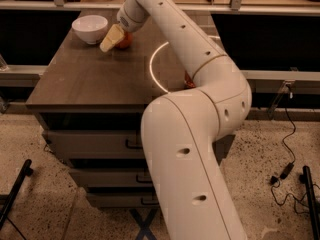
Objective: Move apple near white bowl
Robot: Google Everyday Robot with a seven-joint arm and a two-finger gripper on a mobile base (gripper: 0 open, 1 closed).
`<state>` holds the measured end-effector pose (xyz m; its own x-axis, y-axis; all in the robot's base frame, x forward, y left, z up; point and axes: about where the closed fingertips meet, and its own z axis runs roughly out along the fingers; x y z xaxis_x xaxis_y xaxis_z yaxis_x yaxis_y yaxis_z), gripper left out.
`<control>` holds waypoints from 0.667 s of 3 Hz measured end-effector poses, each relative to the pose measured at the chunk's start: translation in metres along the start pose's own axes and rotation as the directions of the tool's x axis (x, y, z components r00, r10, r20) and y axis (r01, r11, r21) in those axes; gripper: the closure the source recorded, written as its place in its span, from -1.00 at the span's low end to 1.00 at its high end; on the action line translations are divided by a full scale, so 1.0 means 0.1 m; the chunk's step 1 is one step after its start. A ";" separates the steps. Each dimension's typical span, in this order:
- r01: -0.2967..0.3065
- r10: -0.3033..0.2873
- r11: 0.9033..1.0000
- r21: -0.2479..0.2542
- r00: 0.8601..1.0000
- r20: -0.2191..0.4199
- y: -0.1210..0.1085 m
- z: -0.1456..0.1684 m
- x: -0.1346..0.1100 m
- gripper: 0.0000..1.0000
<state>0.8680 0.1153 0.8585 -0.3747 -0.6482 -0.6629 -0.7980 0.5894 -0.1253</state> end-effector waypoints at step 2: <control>-0.056 0.073 0.994 -0.093 0.979 0.189 -0.34 -0.76 0.14 -1.00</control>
Offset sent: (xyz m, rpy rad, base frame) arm -0.0188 -0.1337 0.0954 0.3349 -0.0657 0.0255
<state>0.8542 0.0500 0.9093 -0.3362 -0.5005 -0.7978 -0.8160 0.5777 -0.0186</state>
